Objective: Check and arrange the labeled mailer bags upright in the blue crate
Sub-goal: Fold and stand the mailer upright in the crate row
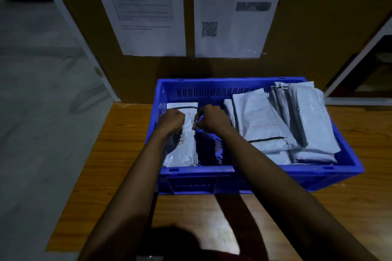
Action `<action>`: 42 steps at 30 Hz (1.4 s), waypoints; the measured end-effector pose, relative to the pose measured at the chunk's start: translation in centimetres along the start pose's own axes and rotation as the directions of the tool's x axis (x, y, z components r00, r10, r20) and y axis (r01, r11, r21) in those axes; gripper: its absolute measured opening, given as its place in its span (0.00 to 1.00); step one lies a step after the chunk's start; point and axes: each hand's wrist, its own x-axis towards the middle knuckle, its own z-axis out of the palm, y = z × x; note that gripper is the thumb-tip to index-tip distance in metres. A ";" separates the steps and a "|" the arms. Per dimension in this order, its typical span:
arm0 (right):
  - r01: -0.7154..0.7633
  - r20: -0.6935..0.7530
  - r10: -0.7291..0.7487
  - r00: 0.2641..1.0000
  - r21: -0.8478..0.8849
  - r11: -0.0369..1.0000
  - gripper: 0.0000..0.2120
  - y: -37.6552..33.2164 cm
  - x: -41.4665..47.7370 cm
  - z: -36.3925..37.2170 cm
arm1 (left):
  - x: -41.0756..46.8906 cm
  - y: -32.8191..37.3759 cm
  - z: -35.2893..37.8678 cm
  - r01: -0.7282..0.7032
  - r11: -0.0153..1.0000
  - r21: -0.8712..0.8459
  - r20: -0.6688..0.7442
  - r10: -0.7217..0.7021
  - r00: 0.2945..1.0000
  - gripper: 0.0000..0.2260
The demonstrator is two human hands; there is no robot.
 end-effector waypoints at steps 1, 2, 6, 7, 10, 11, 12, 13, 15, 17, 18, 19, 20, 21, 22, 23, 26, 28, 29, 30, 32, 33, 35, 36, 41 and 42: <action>0.007 -0.008 -0.007 1.000 -0.011 1.000 0.09 0.0 -0.1 0.0 | 0.2 0.0 0.0 0.005 1.000 0.022 0.029 -0.006 1.000 0.13; 0.010 -0.019 -0.010 1.000 -0.023 1.000 0.09 0.1 -0.1 0.1 | 0.2 0.0 0.0 0.001 0.999 0.048 0.053 -0.003 0.999 0.13; 0.031 -0.063 -0.030 0.998 0.017 0.999 0.08 0.0 -0.2 -0.2 | -0.7 0.5 0.0 -0.050 0.999 -0.009 0.021 0.050 0.999 0.07; 0.044 -0.080 -0.040 0.996 0.055 0.997 0.08 0.0 -0.2 -0.4 | -0.8 0.5 -0.2 -0.048 0.998 -0.037 0.018 0.048 0.999 0.09; 0.090 -0.159 -0.065 0.985 0.151 0.984 0.08 0.0 -1.1 -1.8 | -0.8 0.8 -0.5 -0.049 0.996 -0.071 0.032 0.051 0.998 0.12; 0.106 -0.189 -0.073 0.979 0.170 0.980 0.08 0.1 -1.6 -2.4 | -0.8 1.1 -0.7 -0.053 0.995 -0.085 0.022 0.055 0.998 0.12; 0.114 -0.218 -0.073 0.973 0.184 0.976 0.08 0.3 -2.3 -3.2 | -0.8 1.4 -0.7 -0.064 0.991 -0.114 0.006 0.065 0.998 0.11; 0.116 -0.248 -0.066 0.967 0.194 0.974 0.08 0.6 -3.0 -4.1 | -0.9 1.9 -0.7 -0.083 0.986 -0.143 -0.004 0.083 0.997 0.11; 0.091 -0.301 -0.022 0.953 0.216 0.972 0.08 1.5 -4.5 -5.9 | -1.1 2.9 -0.2 -0.160 0.979 -0.130 0.016 0.163 0.987 0.09; 0.059 -0.340 0.028 0.940 0.240 0.969 0.08 2.7 -5.6 -7.4 | -1.5 3.6 0.8 -0.283 0.959 -0.033 0.136 0.284 0.949 0.09; 0.048 -0.358 0.045 0.933 0.249 0.967 0.07 3.3 -5.9 -7.9 | -1.7 3.7 1.5 -0.334 0.942 0.024 0.222 0.321 0.921 0.11; 0.044 -0.369 0.056 0.928 0.259 0.965 0.07 3.8 -6.2 -8.4 | -1.9 3.7 2.2 -0.364 0.926 0.096 0.317 0.318 0.893 0.12; 0.039 -0.376 0.066 0.924 0.266 0.963 0.07 4.2 -6.4 -8.7 | -2.1 3.6 2.8 -0.384 0.904 0.189 0.404 0.285 0.869 0.13; 0.036 -0.378 0.070 0.923 0.265 0.964 0.08 4.5 -6.6 -9.0 | -2.3 3.5 3.2 -0.405 0.865 0.297 0.466 0.239 0.852 0.13; 0.030 -0.376 0.069 0.924 0.252 0.967 0.09 4.7 -6.9 -9.2 | -2.4 3.3 3.4 -0.413 0.821 0.395 0.506 0.181 0.843 0.14; 0.024 -0.376 0.068 0.924 0.234 0.972 0.09 4.9 -7.2 -9.3 | -2.5 3.1 3.4 -0.411 0.778 0.475 0.529 0.121 0.840 0.14; 0.020 -0.374 0.055 0.926 0.194 0.981 0.10 5.5 -7.9 -9.4 | -2.5 2.6 3.1 -0.410 0.714 0.568 0.532 0.062 0.845 0.15; 0.002 -0.341 0.052 0.939 0.155 0.988 0.13 5.9 -8.3 -9.5 | -2.2 2.5 2.9 -0.407 0.763 0.502 0.488 0.139 0.862 0.16; -0.009 -0.320 0.050 0.946 0.127 0.992 0.15 6.0 -8.6 -9.6 | -2.2 2.7 2.9 -0.416 0.791 0.449 0.456 0.197 0.868 0.15; -0.022 -0.307 0.052 0.950 0.102 0.995 0.16 6.2 -8.8 -9.5 | -2.4 3.1 2.8 -0.428 0.813 0.395 0.419 0.256 0.871 0.15; -0.048 -0.307 0.070 0.949 0.079 0.996 0.19 6.5 -9.1 -9.3 | -2.7 3.8 2.9 -0.443 0.849 0.289 0.351 0.337 0.874 0.12; -0.060 -0.309 0.078 0.948 0.069 0.996 0.20 6.7 -9.3 -9.1 | -2.9 4.2 3.0 -0.444 0.866 0.229 0.325 0.363 0.874 0.11; -0.073 -0.279 0.077 0.957 0.026 0.997 0.23 7.0 -9.9 -9.1 | -3.5 4.9 3.2 -0.449 0.887 0.104 0.293 0.404 0.866 0.10; -0.072 -0.238 0.069 0.969 -0.001 0.997 0.25 7.1 -10.3 -9.2 | -3.8 5.2 3.3 -0.447 0.894 0.040 0.279 0.419 0.864 0.10; -0.041 -0.048 0.038 0.998 -0.072 0.997 0.34 8.0 -13.2 -11.5 | -5.3 6.4 3.6 -0.373 0.892 -0.257 0.219 0.430 0.876 0.09; -0.050 -0.041 0.048 0.998 -0.063 0.997 0.35 8.1 -13.8 -11.9 | -5.6 6.4 3.7 -0.362 0.888 -0.284 0.219 0.427 0.877 0.09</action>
